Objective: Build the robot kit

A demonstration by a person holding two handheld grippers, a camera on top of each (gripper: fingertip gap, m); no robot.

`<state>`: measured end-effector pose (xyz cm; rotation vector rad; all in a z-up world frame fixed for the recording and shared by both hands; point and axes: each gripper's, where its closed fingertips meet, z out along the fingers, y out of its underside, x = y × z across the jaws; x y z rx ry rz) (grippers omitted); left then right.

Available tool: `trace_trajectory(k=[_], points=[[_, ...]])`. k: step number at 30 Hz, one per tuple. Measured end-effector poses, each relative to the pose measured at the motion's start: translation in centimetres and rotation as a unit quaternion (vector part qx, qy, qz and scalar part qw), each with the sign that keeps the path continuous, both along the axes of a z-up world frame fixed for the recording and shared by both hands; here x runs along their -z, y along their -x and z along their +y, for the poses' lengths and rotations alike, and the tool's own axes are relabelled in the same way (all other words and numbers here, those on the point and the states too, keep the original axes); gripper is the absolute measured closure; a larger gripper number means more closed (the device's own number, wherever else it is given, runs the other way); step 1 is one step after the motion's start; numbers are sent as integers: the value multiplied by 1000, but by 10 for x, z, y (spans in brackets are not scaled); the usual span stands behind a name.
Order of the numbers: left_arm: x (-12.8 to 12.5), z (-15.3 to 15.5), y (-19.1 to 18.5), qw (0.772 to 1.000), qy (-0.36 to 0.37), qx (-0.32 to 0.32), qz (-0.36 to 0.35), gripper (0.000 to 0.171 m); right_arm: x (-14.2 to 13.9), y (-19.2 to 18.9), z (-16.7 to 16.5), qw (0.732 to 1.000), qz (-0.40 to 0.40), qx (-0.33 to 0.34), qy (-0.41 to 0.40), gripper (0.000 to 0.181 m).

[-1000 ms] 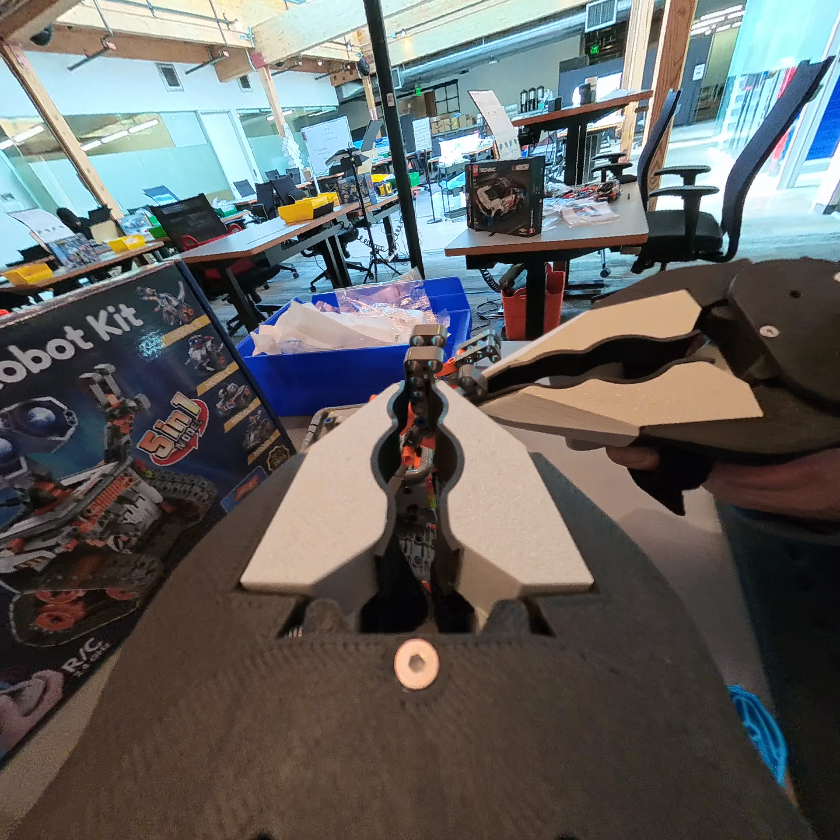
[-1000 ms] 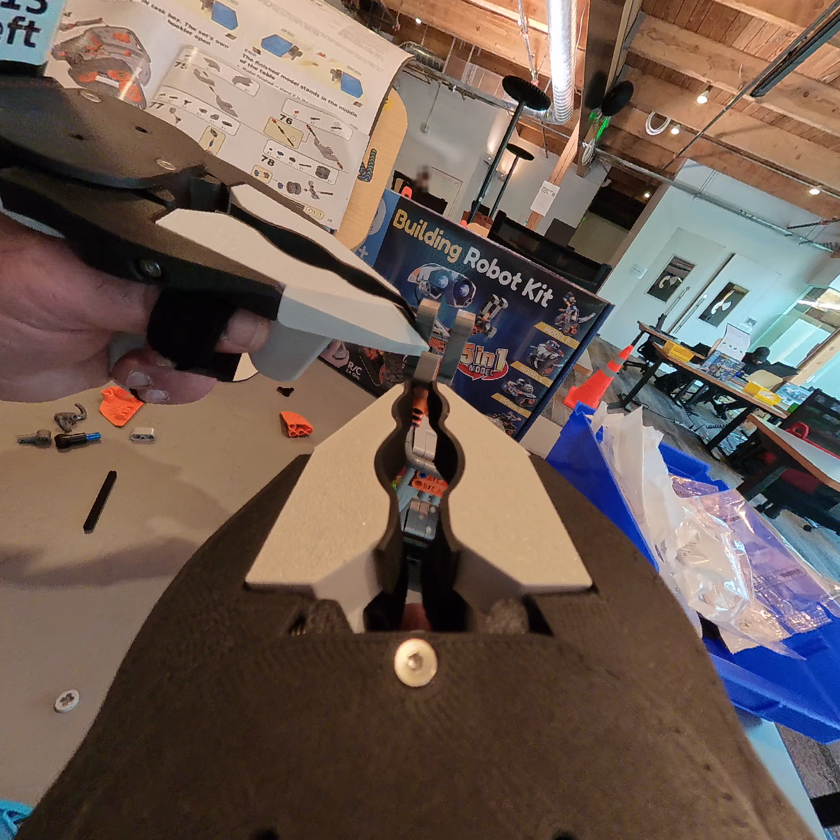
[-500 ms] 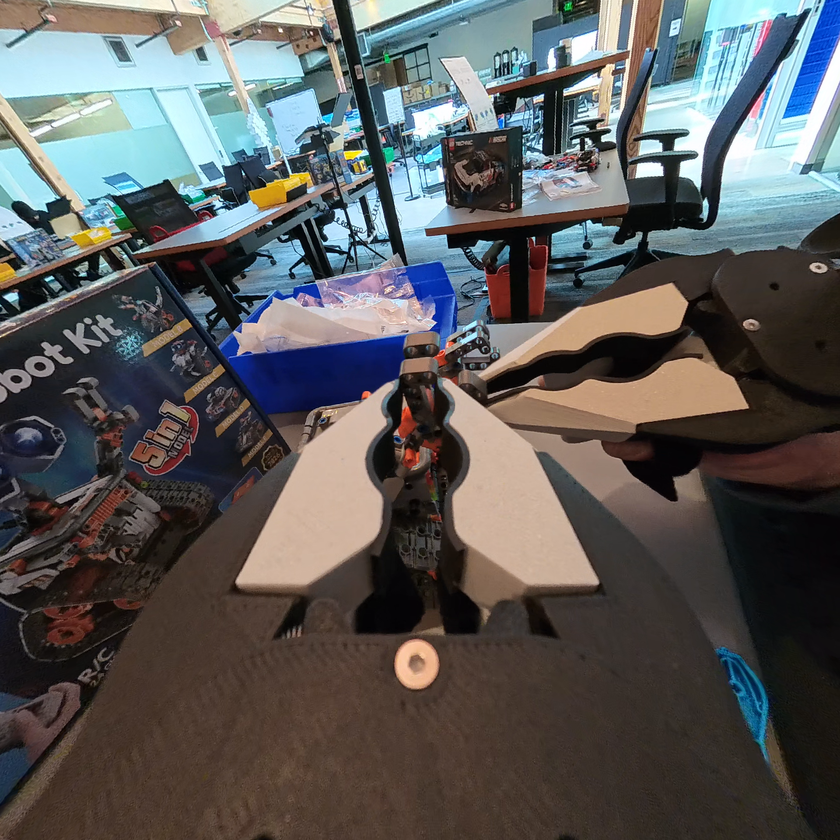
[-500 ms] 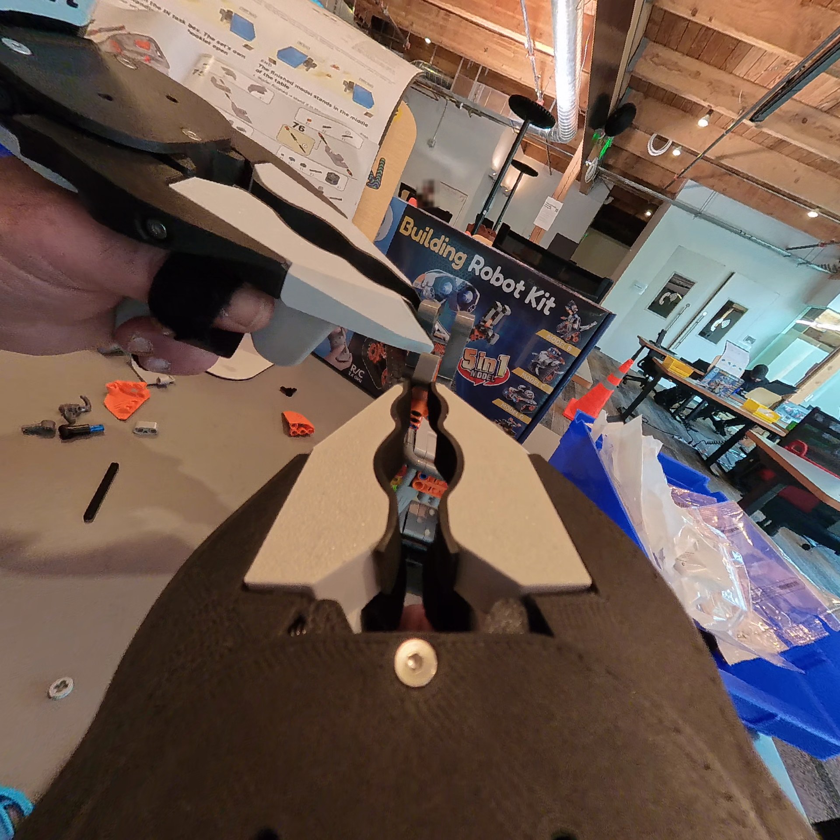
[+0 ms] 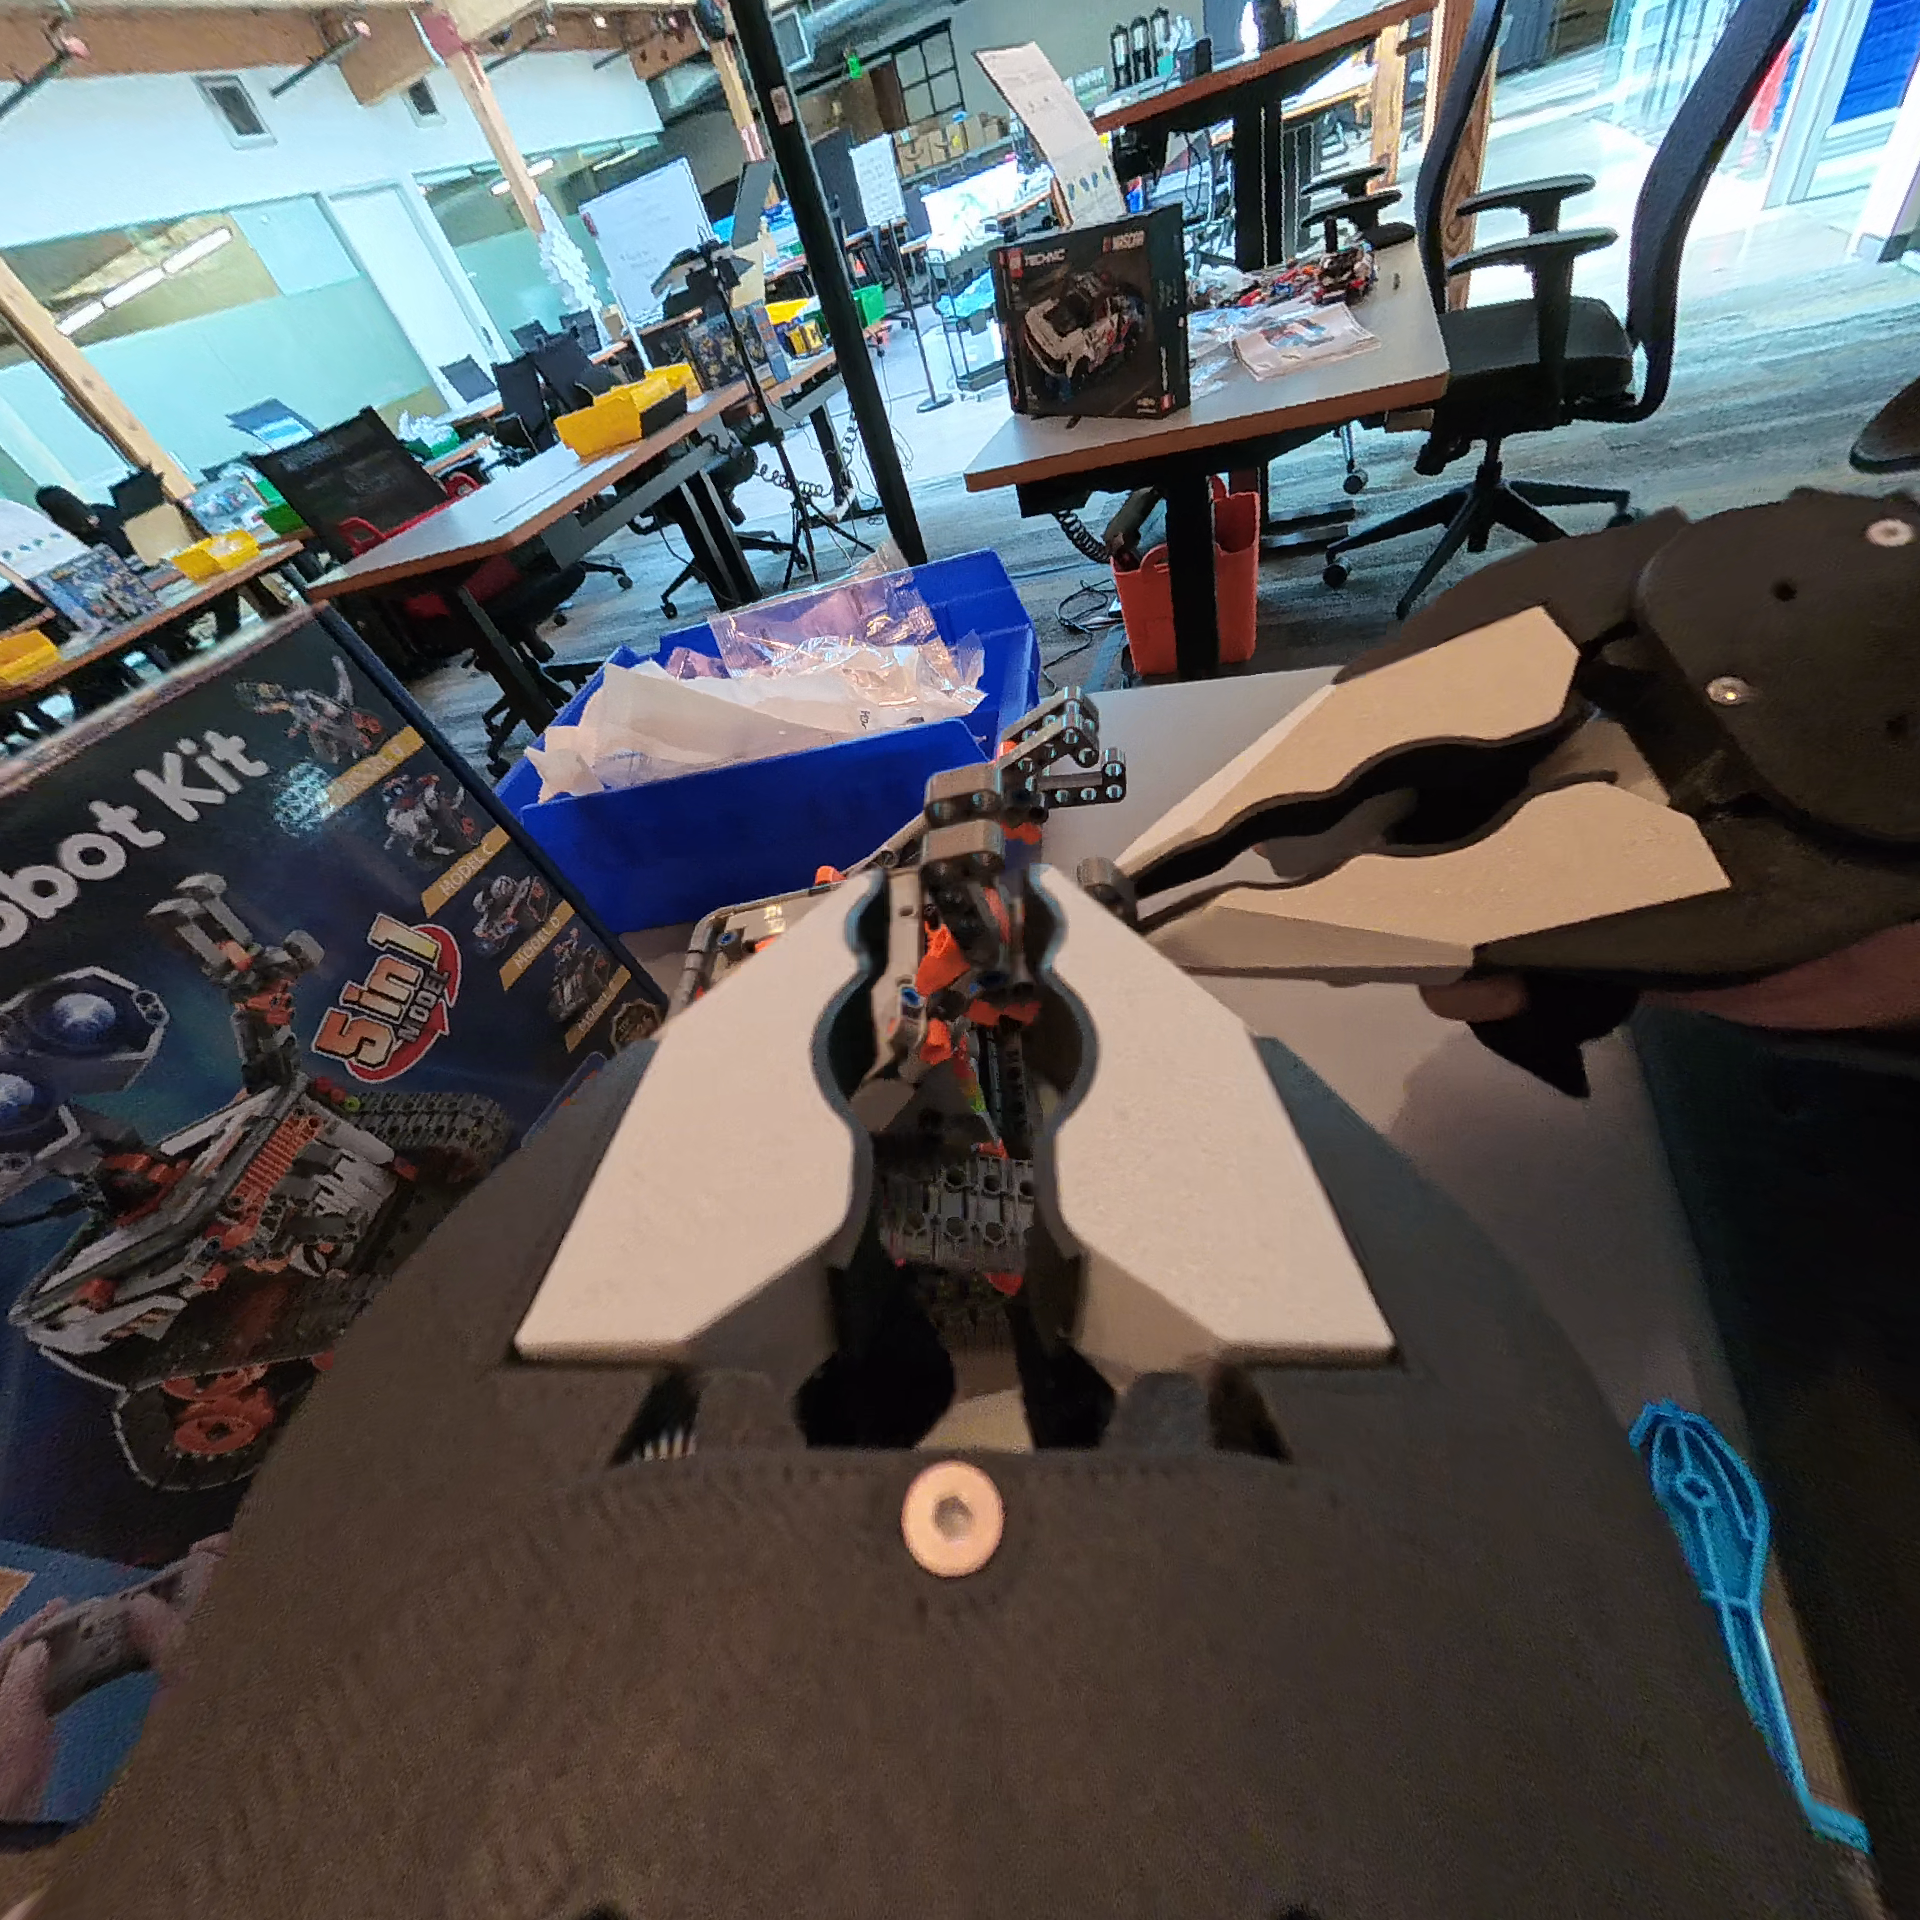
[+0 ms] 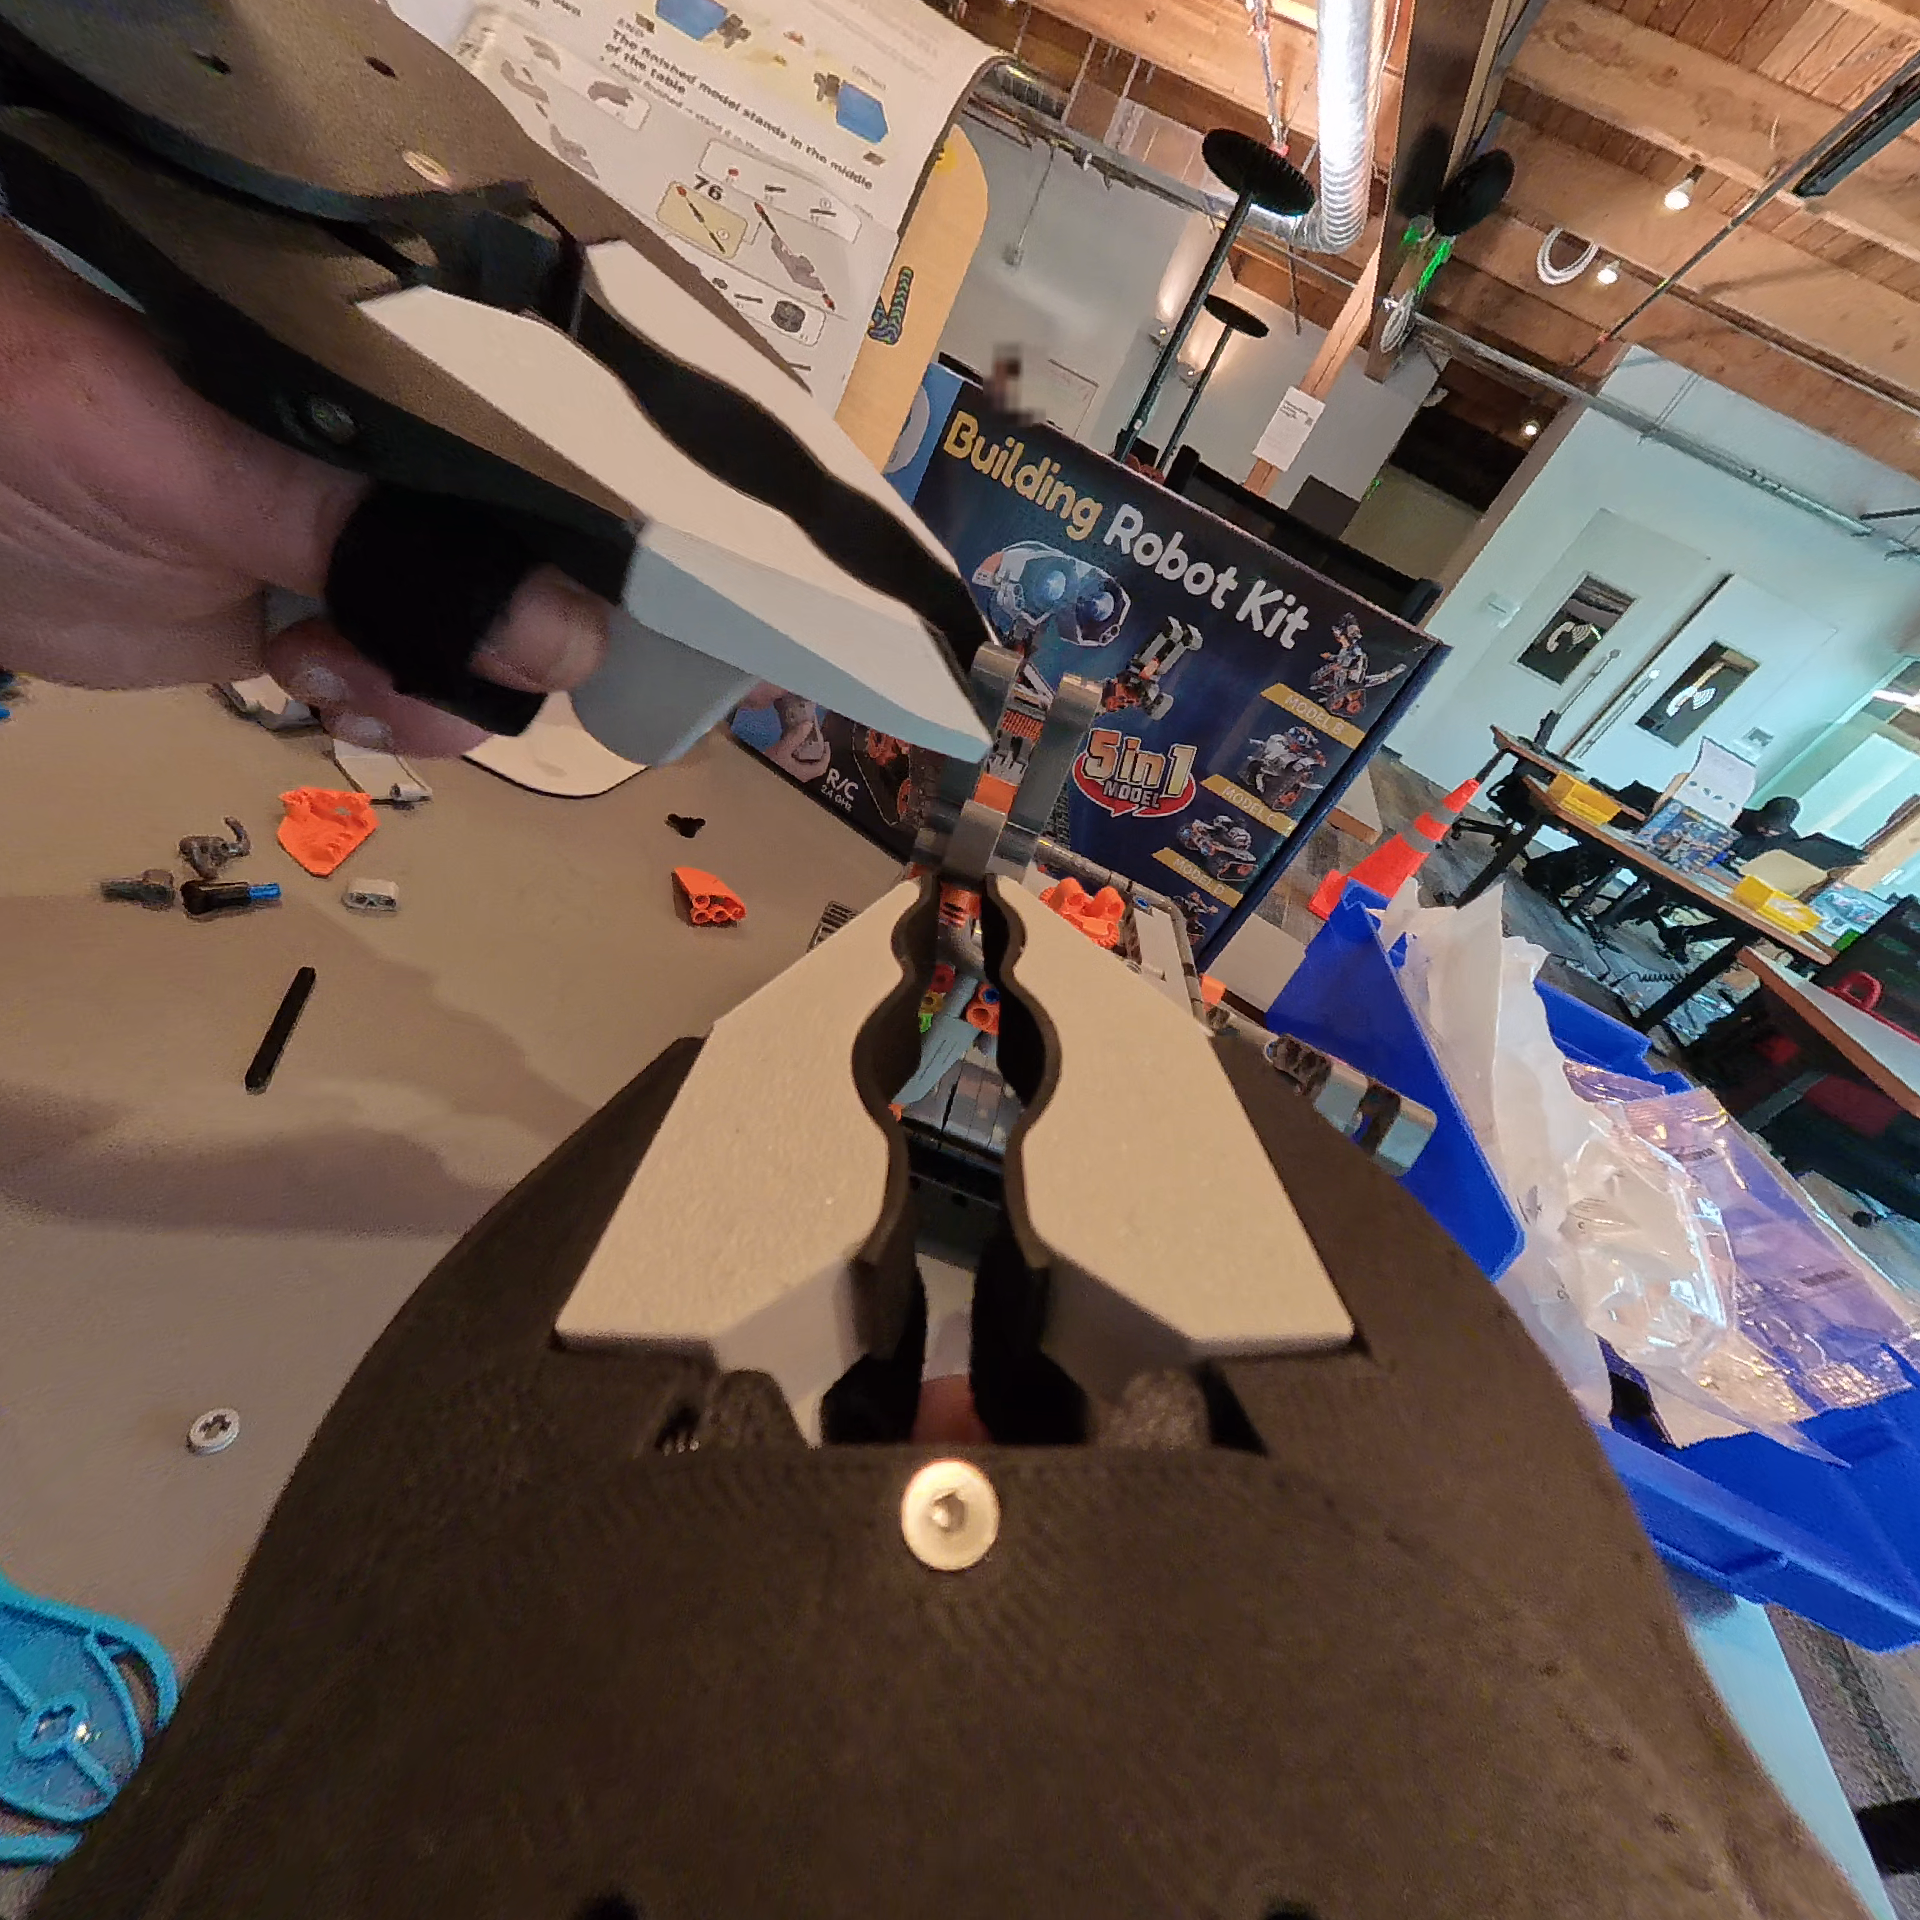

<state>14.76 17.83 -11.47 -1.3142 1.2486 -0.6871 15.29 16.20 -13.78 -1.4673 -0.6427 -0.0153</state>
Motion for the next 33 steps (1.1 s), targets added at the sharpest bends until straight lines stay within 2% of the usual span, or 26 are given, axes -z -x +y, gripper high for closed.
trace_trajectory(k=[1,4,6,9,14,17,19,21,23,24,28,30,33], points=[[0,-1,3,1000,-5,1,11,142,-1,-1,-3,1000,-2,-6,-4,173],[2,-5,14,998,-33,12,45,137,2,-11,-11,1000,-13,-11,-4,166],[7,-7,22,997,-21,27,66,136,3,-24,-14,1000,-14,-6,-4,167],[25,11,39,993,-28,1,117,127,-7,-57,-13,999,-19,26,-25,167],[54,23,72,988,-5,-43,147,127,-3,-104,-6,997,-22,75,-1,159],[80,31,80,981,6,-52,185,123,1,-120,-10,995,-2,97,14,168],[100,46,78,977,16,-55,207,123,22,-115,-5,992,13,90,86,167],[113,55,66,978,37,-39,203,123,45,-108,2,986,1,94,140,156],[123,64,56,975,12,-29,220,125,63,-98,9,978,-1,89,189,145],[124,68,51,974,-16,-29,224,131,70,-92,12,974,-2,81,209,140],[131,71,33,966,-75,-17,249,135,84,-69,25,967,6,50,248,144],[127,75,30,966,-92,-27,240,146,91,-65,34,964,3,49,261,143],[127,75,29,968,-100,-31,227,149,100,-58,46,963,-8,43,268,142]])
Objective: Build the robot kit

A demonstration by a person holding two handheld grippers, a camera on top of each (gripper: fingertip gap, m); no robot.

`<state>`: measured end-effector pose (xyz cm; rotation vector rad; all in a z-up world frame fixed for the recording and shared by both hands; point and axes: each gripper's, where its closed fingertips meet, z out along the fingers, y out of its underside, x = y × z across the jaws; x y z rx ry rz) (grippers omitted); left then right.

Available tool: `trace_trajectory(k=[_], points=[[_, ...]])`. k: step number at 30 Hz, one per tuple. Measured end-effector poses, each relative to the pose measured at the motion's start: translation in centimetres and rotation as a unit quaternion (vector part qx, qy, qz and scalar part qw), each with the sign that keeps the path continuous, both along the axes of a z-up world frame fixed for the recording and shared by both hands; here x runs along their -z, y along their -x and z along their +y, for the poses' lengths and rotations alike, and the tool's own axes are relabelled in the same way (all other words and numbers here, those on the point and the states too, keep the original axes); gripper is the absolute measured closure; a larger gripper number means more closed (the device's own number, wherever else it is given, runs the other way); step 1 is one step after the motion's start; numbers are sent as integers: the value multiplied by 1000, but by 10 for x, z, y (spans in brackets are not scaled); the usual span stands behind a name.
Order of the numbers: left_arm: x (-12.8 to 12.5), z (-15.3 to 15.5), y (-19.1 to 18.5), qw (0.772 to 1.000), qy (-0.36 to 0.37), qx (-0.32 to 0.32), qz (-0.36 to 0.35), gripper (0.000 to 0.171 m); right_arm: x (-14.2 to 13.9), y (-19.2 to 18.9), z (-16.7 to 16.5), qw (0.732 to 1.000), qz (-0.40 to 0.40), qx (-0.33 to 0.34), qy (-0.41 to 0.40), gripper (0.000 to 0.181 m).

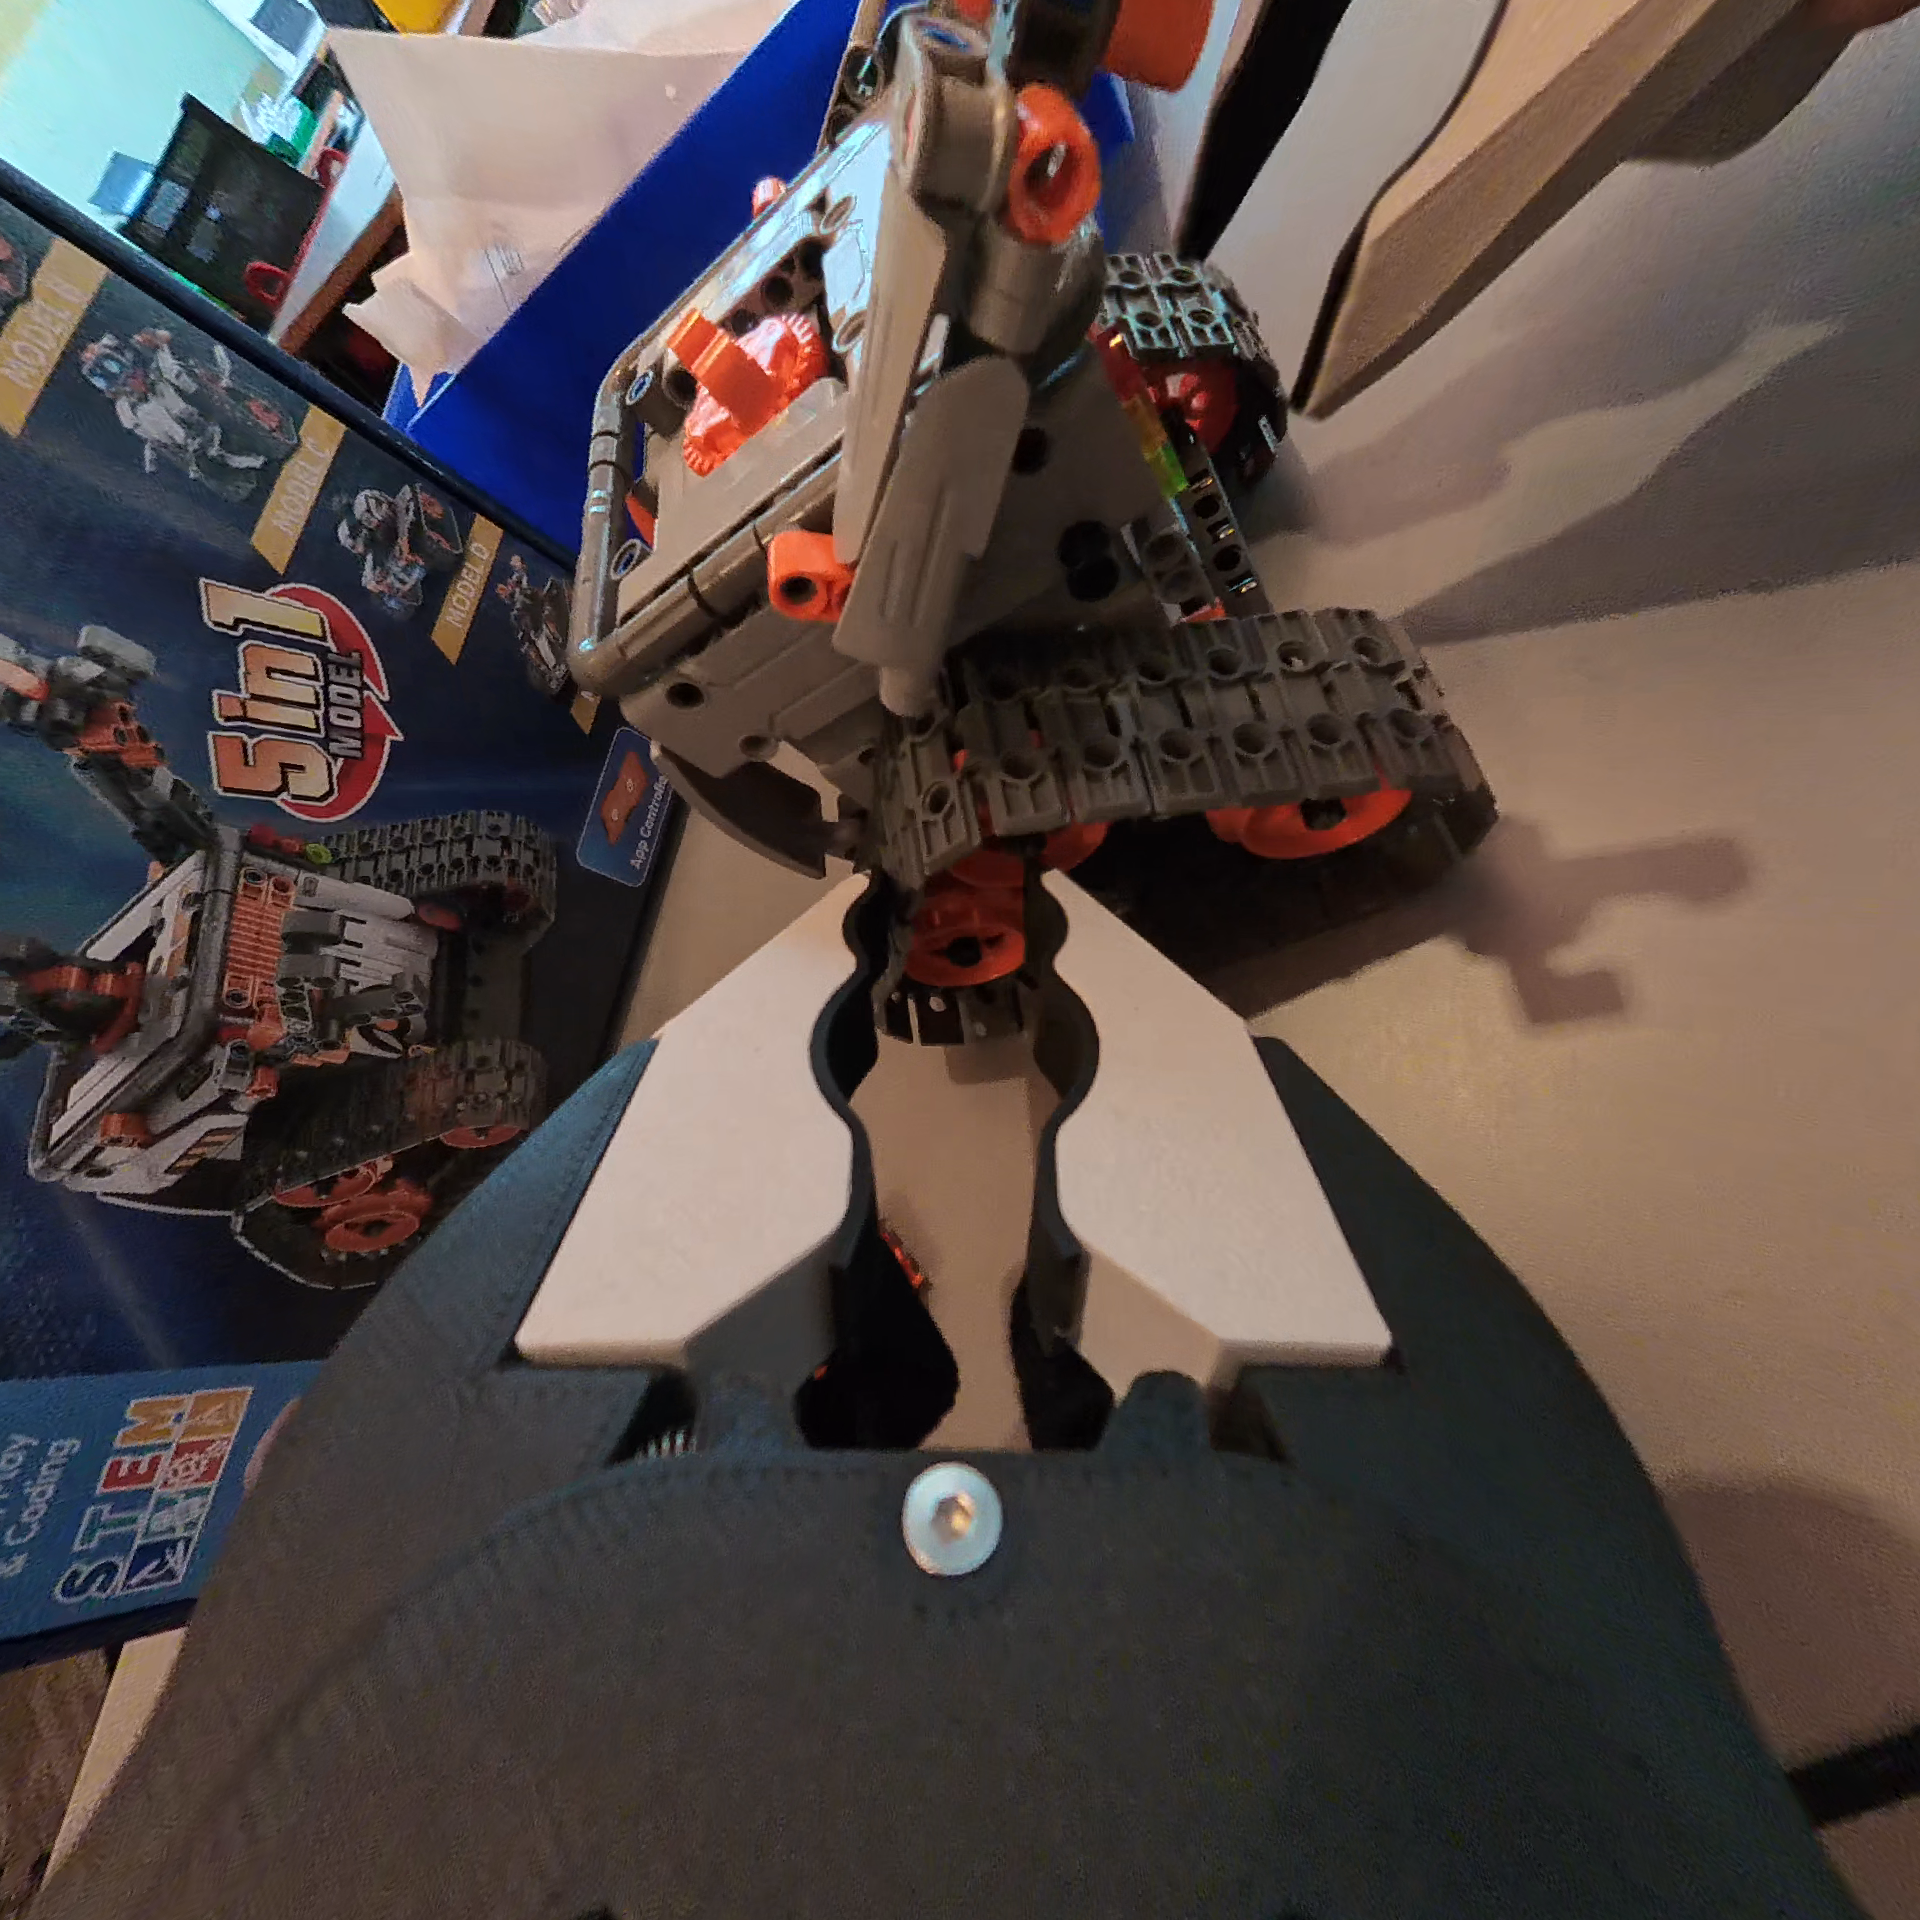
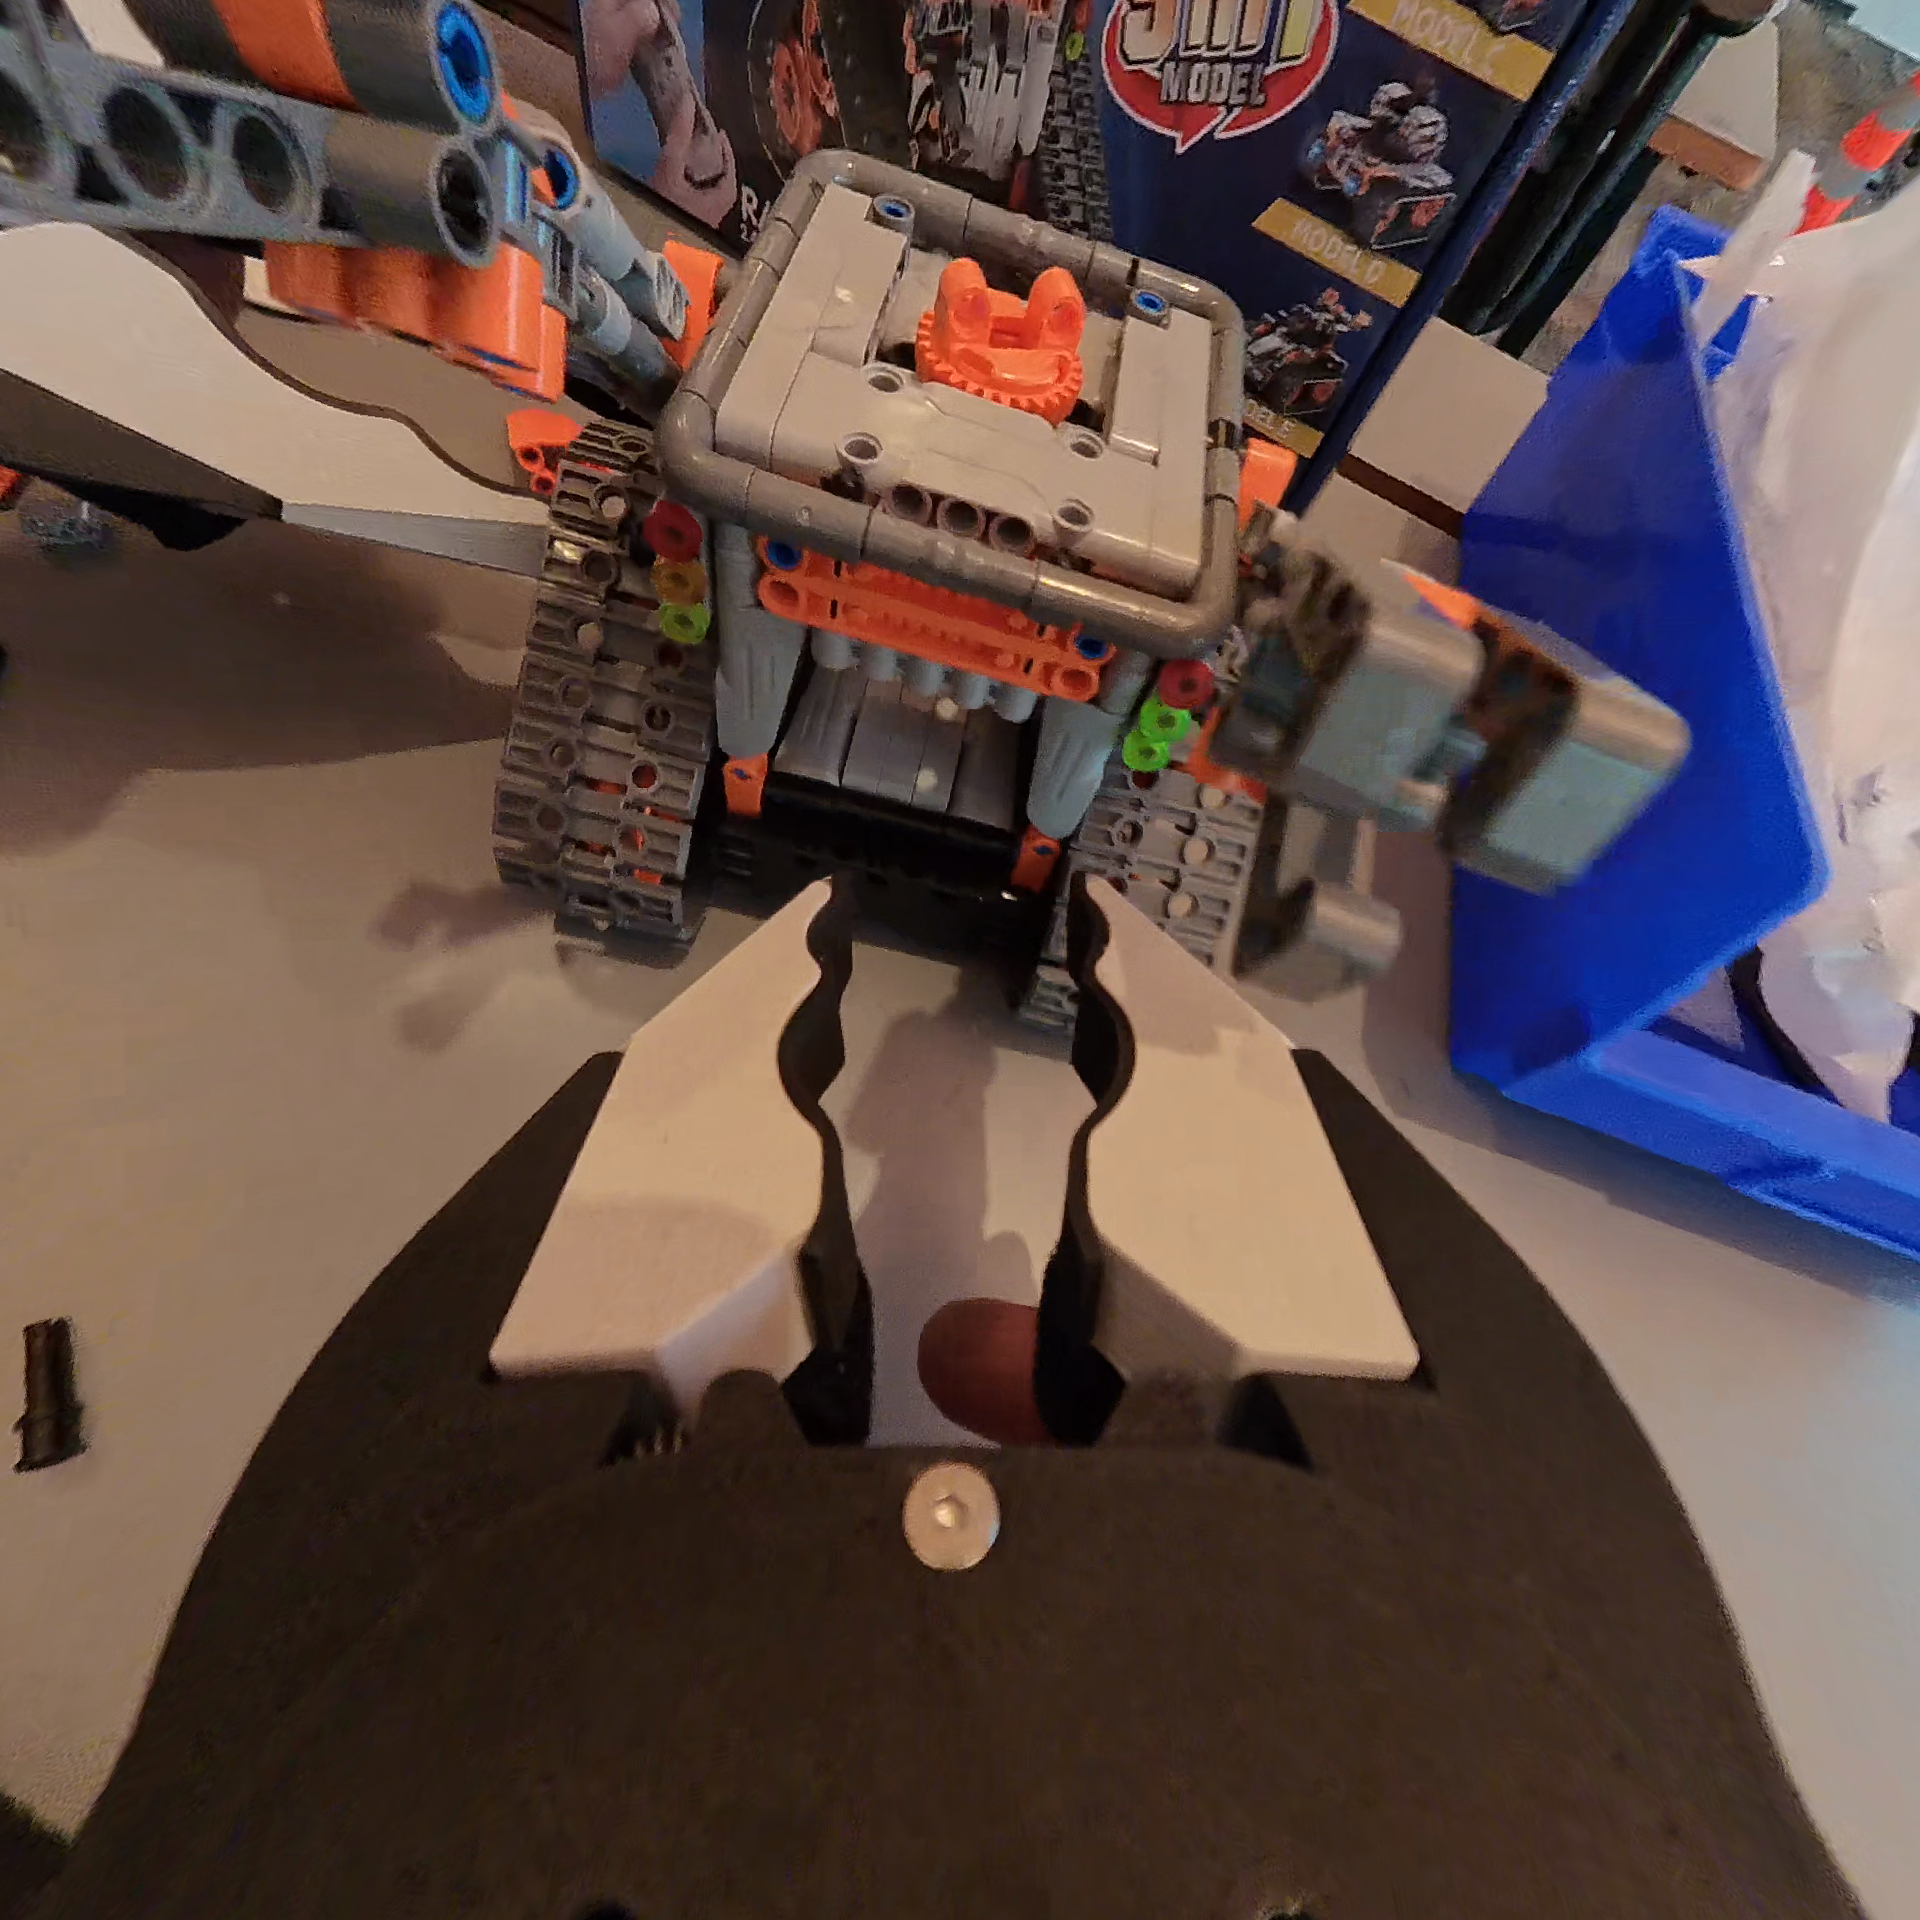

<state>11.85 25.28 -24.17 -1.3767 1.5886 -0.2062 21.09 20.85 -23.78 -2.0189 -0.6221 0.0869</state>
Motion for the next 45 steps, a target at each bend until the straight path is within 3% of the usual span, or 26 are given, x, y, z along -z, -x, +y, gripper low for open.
trace_trajectory(k=[1,8,17,20,23,25,29,31,35,40,43,45], points=[[-3,2,1,1000,-9,-10,-9,161,2,1,3,1000,-4,-3,2,141],[-4,-18,-3,1000,-22,-1,1,163,-1,-4,27,1000,-4,-22,-13,144],[-4,-40,-28,1000,-12,-6,-24,159,0,-17,64,998,2,-65,-14,147],[-9,-45,-23,1000,3,-5,-23,153,-5,-30,61,999,12,-51,2,136],[-27,-52,5,1000,4,1,6,147,-6,-47,41,1000,-15,-25,10,136],[-41,-50,45,998,-19,6,58,147,-2,-53,22,999,-39,-20,15,137],[-92,-37,143,994,-12,-86,66,145,5,-63,-19,995,-98,-20,23,146],[-100,-42,190,987,-6,-133,90,144,-3,-56,-39,994,-104,-42,10,150],[-57,-48,250,973,57,-182,133,142,-37,1,-68,985,-90,-140,-43,151],[23,-25,276,953,110,-220,174,139,-51,82,-79,960,-106,-249,-68,150],[44,-17,275,952,125,-217,177,140,-47,116,-79,943,-128,-297,-78,150],[49,-10,276,951,114,-221,185,152,-42,133,-78,934,-122,-327,-74,151]])
